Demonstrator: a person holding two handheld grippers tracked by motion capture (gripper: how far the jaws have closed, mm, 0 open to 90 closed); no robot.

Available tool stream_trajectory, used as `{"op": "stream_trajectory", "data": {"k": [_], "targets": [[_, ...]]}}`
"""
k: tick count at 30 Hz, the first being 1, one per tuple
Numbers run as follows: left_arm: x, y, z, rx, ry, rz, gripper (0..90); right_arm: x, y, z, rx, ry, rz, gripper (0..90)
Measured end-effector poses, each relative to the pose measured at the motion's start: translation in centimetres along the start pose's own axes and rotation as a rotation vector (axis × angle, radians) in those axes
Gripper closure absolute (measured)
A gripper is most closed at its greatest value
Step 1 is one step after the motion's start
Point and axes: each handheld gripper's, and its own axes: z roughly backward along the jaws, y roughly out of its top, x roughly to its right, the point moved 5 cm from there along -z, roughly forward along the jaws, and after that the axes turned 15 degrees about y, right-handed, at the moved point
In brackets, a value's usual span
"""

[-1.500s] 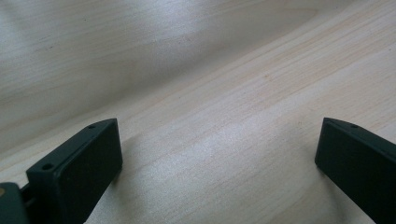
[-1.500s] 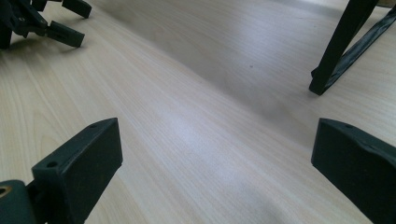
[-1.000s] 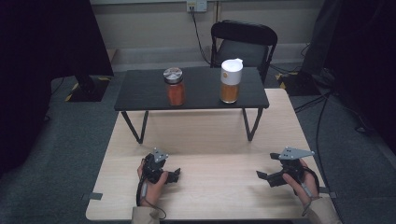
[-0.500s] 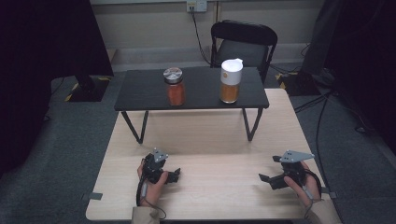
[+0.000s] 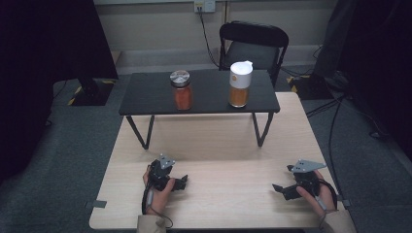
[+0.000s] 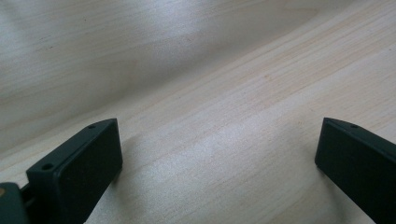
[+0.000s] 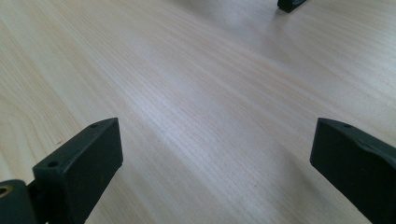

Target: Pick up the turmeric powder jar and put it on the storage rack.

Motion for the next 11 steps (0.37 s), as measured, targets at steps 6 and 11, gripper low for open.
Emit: {"op": "stream_trajectory", "data": {"k": [6,11], "targets": [[0.02,0.00,0.01,0.000,0.001,0.001,0.0,-0.05,-0.16,-0.24,-0.035,-0.013,0.006,1.6],[0.02,0.00,0.01,0.000,0.001,0.001,0.0,-0.12,-0.15,-0.26,-0.043,-0.026,0.007,1.0]]}}
